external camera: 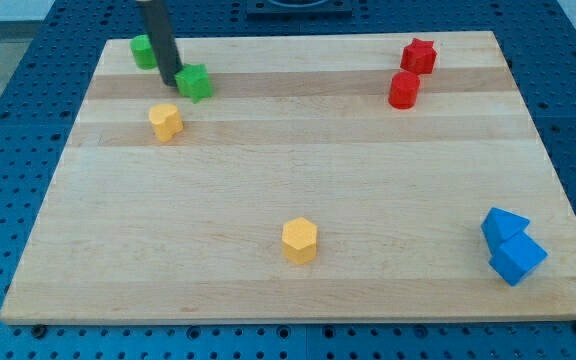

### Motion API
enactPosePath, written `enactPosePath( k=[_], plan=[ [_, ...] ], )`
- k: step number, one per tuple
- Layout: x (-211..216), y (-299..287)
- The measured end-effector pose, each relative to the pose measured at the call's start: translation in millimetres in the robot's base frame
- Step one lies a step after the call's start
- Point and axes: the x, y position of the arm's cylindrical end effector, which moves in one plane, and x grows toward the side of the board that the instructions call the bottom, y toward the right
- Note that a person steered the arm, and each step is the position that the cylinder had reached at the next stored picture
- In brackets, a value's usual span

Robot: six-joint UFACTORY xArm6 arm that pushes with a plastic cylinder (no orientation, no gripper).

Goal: Push the green blocks to the top right of the yellow heart

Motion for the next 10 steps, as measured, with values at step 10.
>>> enactPosePath(
  k=[10],
  plan=[
    [-65,-81]
  ],
)
